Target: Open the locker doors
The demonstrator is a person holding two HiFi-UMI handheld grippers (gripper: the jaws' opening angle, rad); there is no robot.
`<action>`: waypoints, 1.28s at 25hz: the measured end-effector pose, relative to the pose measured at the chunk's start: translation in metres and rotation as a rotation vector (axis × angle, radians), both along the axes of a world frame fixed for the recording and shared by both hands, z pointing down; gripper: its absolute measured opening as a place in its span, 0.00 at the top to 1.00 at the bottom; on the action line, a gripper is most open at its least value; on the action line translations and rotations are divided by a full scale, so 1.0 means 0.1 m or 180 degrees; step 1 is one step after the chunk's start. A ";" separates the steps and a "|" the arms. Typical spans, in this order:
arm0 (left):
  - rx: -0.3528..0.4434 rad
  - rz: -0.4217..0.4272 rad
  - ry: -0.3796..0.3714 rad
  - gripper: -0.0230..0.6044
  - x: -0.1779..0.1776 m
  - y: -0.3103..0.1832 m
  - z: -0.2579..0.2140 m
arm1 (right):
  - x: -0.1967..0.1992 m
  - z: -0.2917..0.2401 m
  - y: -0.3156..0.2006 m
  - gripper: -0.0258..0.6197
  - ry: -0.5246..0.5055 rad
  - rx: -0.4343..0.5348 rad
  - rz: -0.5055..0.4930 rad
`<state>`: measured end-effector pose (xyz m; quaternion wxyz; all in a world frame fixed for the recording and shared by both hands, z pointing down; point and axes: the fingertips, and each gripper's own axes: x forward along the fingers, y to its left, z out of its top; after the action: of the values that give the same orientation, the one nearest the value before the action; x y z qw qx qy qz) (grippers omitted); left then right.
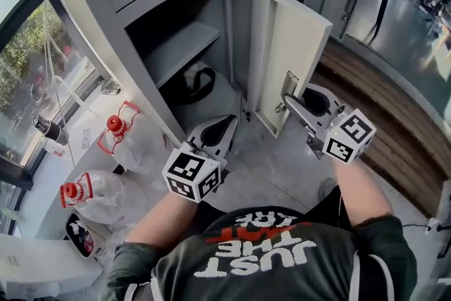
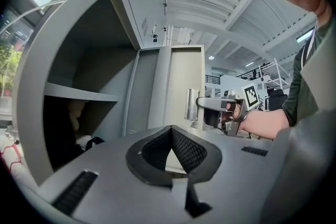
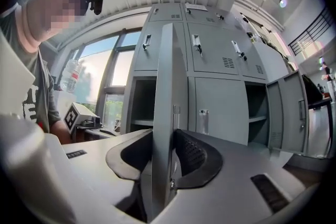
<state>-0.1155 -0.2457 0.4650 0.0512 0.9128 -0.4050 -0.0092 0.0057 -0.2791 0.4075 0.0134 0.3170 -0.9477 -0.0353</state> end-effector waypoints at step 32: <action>-0.0058 0.0155 -0.0008 0.95 0.59 -0.17 0.07 | 1.05 0.00 -1.17 0.75 -0.0191 -0.0023 0.0977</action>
<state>-0.0561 -0.2626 0.4716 0.0592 0.9220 -0.3827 -0.0031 0.1107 -0.3963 0.4073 -0.0085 0.4589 -0.8882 -0.0199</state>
